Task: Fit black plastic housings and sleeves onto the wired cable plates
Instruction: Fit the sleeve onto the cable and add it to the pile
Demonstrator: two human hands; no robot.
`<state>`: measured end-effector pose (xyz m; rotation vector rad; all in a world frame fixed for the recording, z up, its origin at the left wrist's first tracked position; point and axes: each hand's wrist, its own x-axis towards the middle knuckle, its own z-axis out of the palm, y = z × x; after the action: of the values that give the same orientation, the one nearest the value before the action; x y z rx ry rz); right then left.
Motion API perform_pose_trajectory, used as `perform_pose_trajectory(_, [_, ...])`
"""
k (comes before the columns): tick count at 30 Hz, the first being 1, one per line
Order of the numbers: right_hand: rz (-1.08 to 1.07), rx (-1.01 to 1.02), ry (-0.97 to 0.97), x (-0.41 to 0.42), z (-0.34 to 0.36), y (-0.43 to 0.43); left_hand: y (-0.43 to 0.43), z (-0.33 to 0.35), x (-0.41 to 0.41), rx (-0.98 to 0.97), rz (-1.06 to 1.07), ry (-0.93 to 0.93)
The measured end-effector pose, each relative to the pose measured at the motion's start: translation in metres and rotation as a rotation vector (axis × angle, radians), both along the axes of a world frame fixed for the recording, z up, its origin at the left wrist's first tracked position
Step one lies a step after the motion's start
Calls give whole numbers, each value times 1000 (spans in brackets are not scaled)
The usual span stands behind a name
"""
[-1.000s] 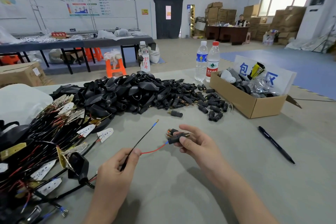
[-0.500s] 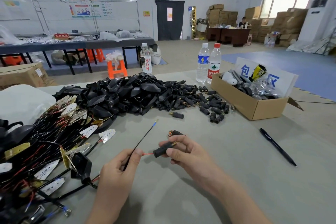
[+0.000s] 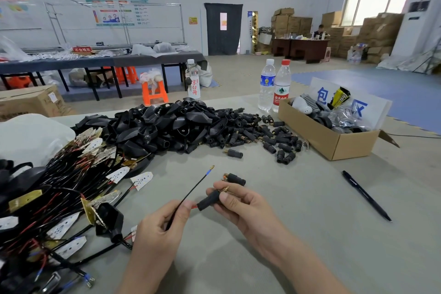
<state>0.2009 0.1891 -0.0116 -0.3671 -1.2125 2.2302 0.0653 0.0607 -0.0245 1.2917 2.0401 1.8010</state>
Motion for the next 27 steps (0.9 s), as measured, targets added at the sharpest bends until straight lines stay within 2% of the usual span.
perform_pose_trajectory(3, [14, -104, 53, 1, 4, 0, 0, 2, 1, 16, -10, -19])
perform_pose_trajectory(8, [28, -200, 88, 2, 7, -6, -1, 5, 0, 56, -40, -154])
perform_pose_trajectory(14, [26, -210, 111, 1, 3, -9, -1, 3, 0, 62, -118, -263])
perform_pose_trajectory(22, [-96, -180, 73, -6, -5, -15, 8, 1, 5, 51, -79, -269])
perform_pose_trajectory(27, [-132, -171, -18, -4, -3, -15, 6, 9, 6, 69, -54, -281])
